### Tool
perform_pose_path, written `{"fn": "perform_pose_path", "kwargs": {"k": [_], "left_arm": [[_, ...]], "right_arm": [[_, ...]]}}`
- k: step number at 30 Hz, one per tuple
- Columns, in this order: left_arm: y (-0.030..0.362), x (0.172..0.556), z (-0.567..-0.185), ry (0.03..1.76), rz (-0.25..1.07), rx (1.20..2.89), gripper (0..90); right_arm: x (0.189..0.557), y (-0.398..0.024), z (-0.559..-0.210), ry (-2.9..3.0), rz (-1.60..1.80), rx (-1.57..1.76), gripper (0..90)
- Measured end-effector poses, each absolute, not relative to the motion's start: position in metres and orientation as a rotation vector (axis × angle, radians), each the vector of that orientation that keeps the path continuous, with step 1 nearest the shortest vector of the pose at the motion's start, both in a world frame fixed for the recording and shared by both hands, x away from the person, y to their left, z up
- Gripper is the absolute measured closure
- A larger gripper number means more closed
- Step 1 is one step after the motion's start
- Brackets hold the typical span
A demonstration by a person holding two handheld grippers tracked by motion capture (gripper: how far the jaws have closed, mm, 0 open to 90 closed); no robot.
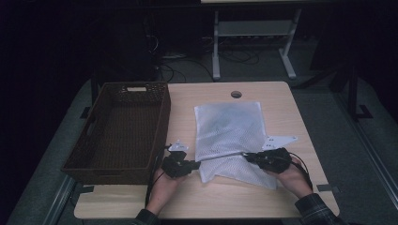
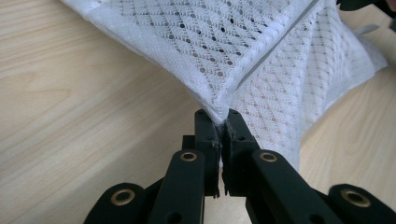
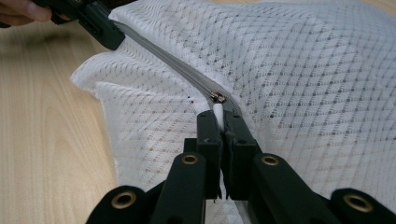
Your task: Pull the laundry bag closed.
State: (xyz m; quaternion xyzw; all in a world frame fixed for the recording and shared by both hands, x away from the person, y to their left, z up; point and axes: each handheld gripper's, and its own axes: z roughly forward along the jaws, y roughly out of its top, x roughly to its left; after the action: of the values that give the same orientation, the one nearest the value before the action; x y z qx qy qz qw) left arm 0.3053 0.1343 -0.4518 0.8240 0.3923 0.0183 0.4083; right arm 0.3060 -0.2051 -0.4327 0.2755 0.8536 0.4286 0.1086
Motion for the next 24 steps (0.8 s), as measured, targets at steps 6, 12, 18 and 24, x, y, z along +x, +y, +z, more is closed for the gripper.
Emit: {"fn": "perform_pose_path", "kwargs": {"k": [6, 12, 18, 24], "left_arm": [[0.137, 0.307, -0.452, 1.004, 0.049, 2.072, 86.8], [0.135, 0.306, -0.452, 0.999, 0.050, 2.077, 86.8], [0.135, 0.306, -0.453, 0.996, 0.046, 2.077, 86.7], [0.135, 0.306, -0.453, 0.997, 0.048, 2.079, 86.7]], "right_arm": [[0.305, -0.217, -0.431, 2.478, 1.262, 0.852, 86.7], [0.304, -0.224, -0.429, 2.454, 1.258, 0.870, 86.6], [0.306, -0.236, -0.427, 2.414, 1.244, 0.899, 86.6], [0.307, -0.249, -0.428, 2.389, 1.235, 0.937, 86.7]]}}
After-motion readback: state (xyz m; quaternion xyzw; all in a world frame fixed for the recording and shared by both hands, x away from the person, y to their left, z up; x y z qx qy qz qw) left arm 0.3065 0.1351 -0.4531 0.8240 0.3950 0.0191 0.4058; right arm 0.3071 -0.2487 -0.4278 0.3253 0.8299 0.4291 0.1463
